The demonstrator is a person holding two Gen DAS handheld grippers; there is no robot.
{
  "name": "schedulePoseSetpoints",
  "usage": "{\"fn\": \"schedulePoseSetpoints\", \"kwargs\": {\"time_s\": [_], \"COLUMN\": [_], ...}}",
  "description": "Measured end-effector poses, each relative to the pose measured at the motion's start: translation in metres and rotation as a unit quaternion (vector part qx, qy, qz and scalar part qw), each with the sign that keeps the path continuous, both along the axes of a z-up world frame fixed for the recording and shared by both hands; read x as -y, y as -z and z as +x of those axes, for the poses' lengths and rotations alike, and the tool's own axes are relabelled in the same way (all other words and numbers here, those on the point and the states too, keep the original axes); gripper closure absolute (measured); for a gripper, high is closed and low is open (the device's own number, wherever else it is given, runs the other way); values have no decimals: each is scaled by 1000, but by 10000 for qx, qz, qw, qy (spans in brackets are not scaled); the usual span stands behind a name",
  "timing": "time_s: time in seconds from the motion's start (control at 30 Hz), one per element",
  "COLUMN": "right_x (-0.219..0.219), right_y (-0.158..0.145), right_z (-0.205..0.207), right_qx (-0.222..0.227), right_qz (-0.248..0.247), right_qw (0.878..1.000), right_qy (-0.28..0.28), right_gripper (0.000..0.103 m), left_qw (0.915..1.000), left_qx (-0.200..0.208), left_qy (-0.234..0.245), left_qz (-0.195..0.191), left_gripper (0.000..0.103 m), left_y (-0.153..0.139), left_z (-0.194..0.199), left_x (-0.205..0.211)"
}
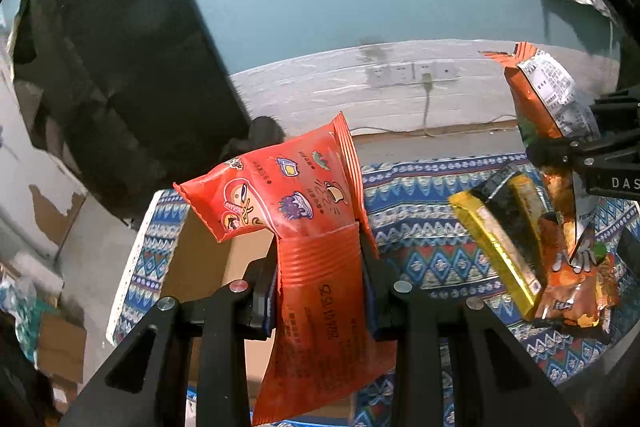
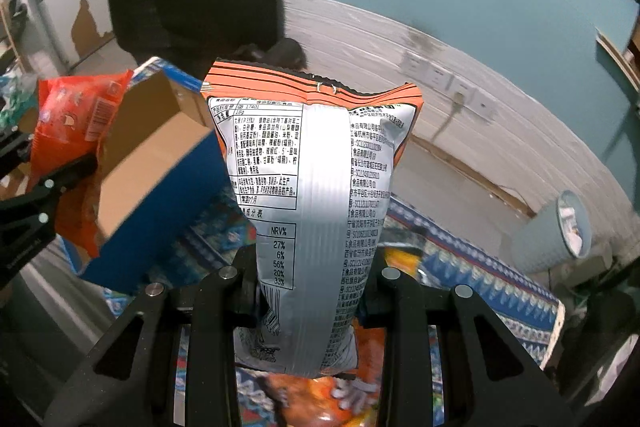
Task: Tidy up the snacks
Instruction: 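Lift both bags and carry them over the cardboard box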
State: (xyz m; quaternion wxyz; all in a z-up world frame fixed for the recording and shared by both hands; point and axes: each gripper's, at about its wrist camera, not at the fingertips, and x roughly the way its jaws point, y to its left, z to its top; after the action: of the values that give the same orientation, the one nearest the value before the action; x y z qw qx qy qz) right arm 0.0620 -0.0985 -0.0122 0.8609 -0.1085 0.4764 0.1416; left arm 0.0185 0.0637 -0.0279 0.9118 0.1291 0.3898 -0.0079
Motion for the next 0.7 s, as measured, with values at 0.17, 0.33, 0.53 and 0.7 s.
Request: {"fn": "schedulePoseSetpoints", "kwargs": {"time_s": [0.17,0.33,0.53,0.7], "right_x": [-36,-75,-116,-146], "right_y": [-4,-3,9,21], "right_z": [9,18,28,35], "right_qx": [-14,-57,-221,-395], "right_qz": [107,218,322,366], "right_qw": [9996,9984,9960,9940], "right_qy": [-258,-521,-798,-947], "right_gripper": [73,73,73,73], "left_qw": [9997,9992,9976,9952], "left_qx": [-23,-13,-104,-184], "left_qy": [-221,-402,-683,-948], "left_qz": [-32,-30,-102,-147], "left_gripper": [70,70,70,70], "left_y": [4,7,16,25], "left_z": [-2,-4,-5,-6], "left_x": [-24,-46,-75,-99]}}
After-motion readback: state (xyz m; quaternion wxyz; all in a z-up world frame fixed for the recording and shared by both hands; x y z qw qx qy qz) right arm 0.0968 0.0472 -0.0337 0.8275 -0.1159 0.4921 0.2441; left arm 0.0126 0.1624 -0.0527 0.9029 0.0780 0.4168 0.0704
